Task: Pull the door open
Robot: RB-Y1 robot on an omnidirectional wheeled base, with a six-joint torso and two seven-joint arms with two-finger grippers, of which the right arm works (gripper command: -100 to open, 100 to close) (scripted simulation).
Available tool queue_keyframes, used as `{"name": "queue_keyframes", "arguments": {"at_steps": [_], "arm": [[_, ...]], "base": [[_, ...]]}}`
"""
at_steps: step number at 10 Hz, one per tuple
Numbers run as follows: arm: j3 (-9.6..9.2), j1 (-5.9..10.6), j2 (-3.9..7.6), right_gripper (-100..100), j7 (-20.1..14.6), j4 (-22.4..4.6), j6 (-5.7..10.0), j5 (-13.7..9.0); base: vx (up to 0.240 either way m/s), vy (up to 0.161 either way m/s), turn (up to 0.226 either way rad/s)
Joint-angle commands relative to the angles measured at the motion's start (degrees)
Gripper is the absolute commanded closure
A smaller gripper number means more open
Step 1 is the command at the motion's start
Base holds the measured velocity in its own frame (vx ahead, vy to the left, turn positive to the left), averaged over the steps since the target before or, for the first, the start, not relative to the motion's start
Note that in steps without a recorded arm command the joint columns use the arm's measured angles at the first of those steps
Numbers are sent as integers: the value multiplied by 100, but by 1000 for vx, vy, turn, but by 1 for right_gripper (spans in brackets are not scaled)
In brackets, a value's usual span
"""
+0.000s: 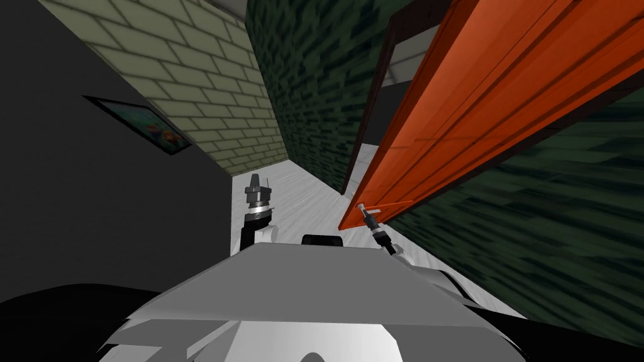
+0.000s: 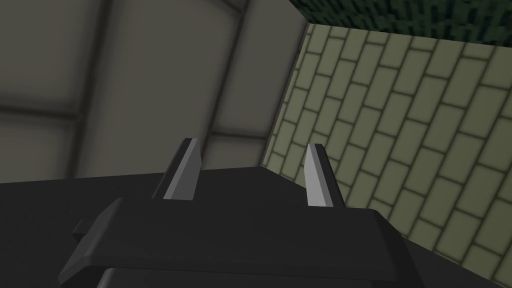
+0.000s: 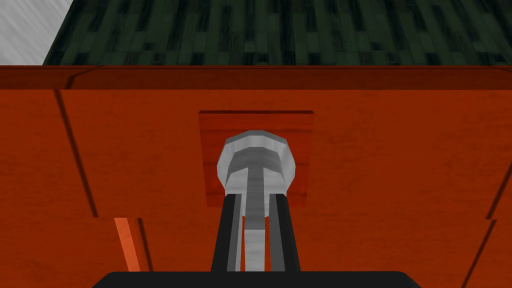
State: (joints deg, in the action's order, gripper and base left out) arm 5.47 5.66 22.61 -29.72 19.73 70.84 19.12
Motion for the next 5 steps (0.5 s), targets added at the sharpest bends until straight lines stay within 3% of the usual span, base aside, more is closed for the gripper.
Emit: {"name": "queue_keyframes", "arguments": {"at_steps": [1, 5], "arm": [[38, -28, -3, 100, 3, -45, 28, 3], [169, -18, 48, 100, 17, -171, 100, -20]], "base": [[-229, -122, 274], [-216, -123, 223]]}}
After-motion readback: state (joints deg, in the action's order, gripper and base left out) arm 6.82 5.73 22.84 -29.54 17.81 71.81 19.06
